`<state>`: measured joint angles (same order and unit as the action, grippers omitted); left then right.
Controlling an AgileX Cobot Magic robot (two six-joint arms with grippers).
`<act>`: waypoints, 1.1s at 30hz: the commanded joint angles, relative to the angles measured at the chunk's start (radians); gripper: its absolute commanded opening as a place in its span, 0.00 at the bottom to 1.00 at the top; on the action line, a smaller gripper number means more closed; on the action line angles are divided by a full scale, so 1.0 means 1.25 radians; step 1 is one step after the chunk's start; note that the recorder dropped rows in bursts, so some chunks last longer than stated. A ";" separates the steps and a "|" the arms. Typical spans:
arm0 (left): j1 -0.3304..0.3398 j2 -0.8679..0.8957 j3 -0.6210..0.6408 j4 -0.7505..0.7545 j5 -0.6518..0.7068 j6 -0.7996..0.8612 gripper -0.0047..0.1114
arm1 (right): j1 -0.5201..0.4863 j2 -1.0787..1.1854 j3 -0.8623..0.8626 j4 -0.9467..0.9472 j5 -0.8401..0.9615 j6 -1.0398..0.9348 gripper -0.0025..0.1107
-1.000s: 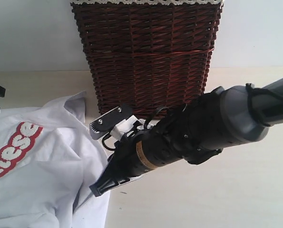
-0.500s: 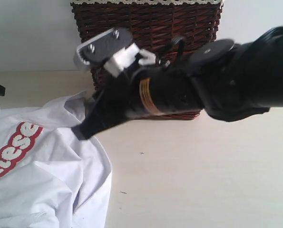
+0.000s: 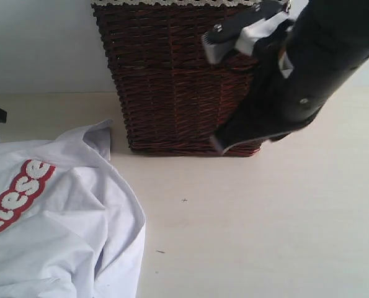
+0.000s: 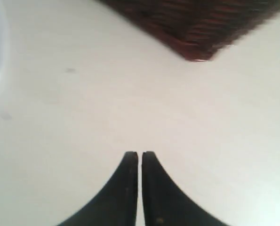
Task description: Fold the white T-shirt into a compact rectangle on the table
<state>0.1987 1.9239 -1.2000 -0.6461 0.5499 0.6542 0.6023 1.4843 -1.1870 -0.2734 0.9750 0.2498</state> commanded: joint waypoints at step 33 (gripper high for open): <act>-0.002 -0.004 0.000 -0.039 -0.006 -0.001 0.04 | 0.328 0.397 0.041 0.210 -0.374 -0.093 0.46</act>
<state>0.1987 1.9239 -1.2000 -0.6875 0.5478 0.6542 0.9998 1.9779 -1.1299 0.0000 0.5153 0.1309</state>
